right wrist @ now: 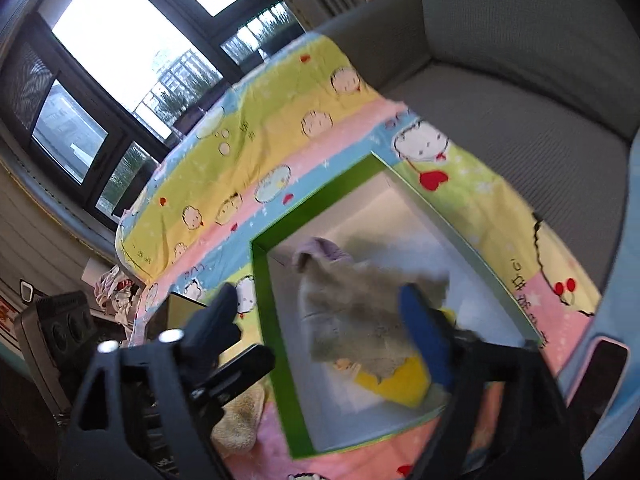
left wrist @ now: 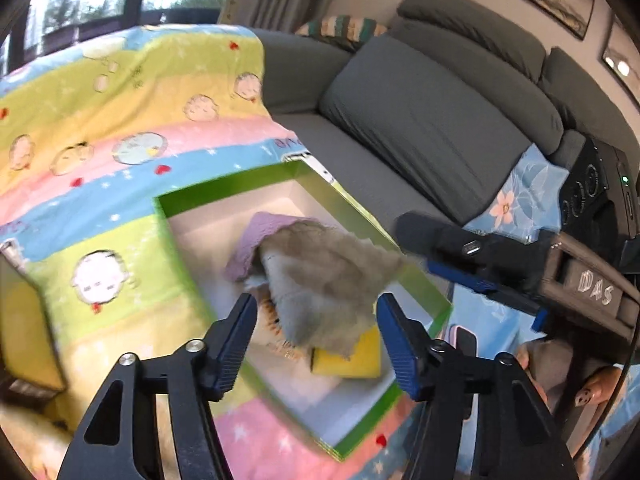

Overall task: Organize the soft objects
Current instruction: 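Withdraw both tools from the green box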

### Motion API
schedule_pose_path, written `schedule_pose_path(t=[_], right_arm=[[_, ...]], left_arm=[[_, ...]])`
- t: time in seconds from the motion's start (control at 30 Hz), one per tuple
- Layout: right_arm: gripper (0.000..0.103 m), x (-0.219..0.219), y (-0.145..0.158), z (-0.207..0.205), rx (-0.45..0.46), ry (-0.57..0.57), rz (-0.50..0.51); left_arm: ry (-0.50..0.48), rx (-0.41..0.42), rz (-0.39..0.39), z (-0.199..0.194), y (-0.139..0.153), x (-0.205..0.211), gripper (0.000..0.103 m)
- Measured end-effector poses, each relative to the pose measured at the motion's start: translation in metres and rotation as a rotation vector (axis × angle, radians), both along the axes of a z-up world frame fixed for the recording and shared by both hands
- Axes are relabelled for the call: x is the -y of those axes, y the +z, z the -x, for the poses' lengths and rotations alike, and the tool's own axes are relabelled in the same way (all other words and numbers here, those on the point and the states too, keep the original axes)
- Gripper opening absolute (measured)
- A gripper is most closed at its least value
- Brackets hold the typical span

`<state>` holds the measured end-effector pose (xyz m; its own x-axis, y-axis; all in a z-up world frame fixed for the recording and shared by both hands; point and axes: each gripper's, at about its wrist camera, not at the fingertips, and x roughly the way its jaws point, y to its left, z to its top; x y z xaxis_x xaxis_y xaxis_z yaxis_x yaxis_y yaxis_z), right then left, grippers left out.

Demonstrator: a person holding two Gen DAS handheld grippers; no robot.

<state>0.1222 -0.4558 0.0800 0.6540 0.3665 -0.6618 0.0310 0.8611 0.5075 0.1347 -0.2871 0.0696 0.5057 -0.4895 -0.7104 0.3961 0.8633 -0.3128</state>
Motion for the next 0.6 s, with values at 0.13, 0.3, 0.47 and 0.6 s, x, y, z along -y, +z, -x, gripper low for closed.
schedule_pose_path(t=[0.13,0.3,0.47,0.6], right_arm=[[0.095,-0.017,0.024,0.025,0.051,0.022,0.012],[0.101,-0.049,0.034,0.049,0.097,0.082,0.009],[0.102,-0.094,0.017,0.056,0.077,0.157,0.018],[0.102,-0.135,-0.016,0.049,0.0,0.227,0.027]], left_arm=[[0.06,0.036,-0.032,0.024,0.013,-0.029,0.064],[0.176,0.051,-0.052,0.059,0.017,-0.083,0.066],[0.344,0.024,-0.054,0.094,0.001,-0.152,0.068],[0.483,-0.004,-0.047,0.119,-0.024,-0.2,0.068]])
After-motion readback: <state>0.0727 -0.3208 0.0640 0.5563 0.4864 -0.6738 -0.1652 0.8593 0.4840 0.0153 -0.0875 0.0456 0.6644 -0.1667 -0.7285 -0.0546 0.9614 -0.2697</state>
